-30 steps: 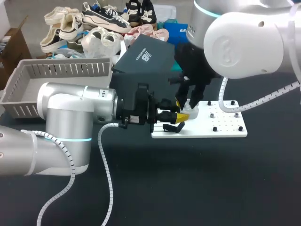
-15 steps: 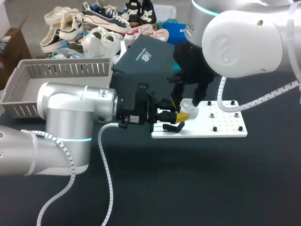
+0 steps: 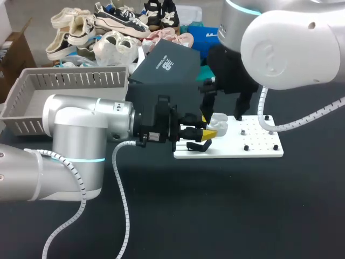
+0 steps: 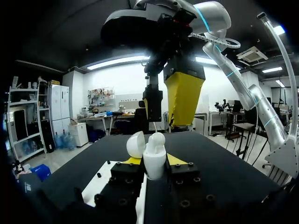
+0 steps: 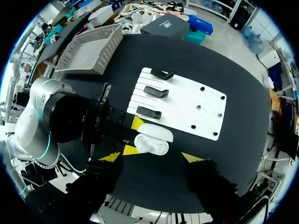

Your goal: Pick up each earbud case from the left stands, insert the matching earbuds, close the lid, and place the case in the box.

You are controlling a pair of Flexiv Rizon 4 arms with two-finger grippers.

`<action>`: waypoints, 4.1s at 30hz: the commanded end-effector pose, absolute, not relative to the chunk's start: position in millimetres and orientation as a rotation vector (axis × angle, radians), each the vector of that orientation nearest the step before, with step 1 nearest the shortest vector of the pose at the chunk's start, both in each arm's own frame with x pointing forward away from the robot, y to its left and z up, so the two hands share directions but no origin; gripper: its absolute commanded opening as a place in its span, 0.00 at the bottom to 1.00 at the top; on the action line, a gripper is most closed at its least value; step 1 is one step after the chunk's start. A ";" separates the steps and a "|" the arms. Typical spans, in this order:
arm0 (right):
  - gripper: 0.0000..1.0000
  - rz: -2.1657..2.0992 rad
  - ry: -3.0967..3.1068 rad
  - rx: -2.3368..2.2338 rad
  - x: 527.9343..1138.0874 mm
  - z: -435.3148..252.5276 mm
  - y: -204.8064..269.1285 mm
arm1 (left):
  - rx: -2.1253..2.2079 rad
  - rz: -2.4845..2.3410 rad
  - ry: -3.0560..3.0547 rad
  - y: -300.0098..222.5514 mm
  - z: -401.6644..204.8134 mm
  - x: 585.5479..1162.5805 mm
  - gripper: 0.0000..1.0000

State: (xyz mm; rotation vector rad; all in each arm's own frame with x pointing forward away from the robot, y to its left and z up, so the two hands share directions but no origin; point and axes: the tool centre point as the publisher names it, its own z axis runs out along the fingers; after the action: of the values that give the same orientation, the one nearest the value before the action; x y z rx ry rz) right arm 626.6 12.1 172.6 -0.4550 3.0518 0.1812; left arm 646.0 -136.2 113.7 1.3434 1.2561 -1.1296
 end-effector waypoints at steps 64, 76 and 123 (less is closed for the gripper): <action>1.00 0.391 3.070 0.012 693.2 144.1 -28.4 | 1.344 -1.131 1.255 -135.9 113.5 646.4 0.00; 1.00 0.380 3.101 -0.025 674.3 137.7 -29.3 | 1.344 -1.131 1.255 -135.9 113.5 646.4 0.00; 1.00 0.388 2.954 -0.099 656.2 166.5 -74.6 | 0.874 -0.708 1.629 -2.8 132.5 656.8 0.00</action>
State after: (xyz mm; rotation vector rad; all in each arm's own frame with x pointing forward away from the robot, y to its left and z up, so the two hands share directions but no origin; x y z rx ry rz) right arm 658.9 -74.0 166.5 -0.1037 2.9612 0.3912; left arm 668.8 -20.1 127.3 1.0773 1.5559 -0.9394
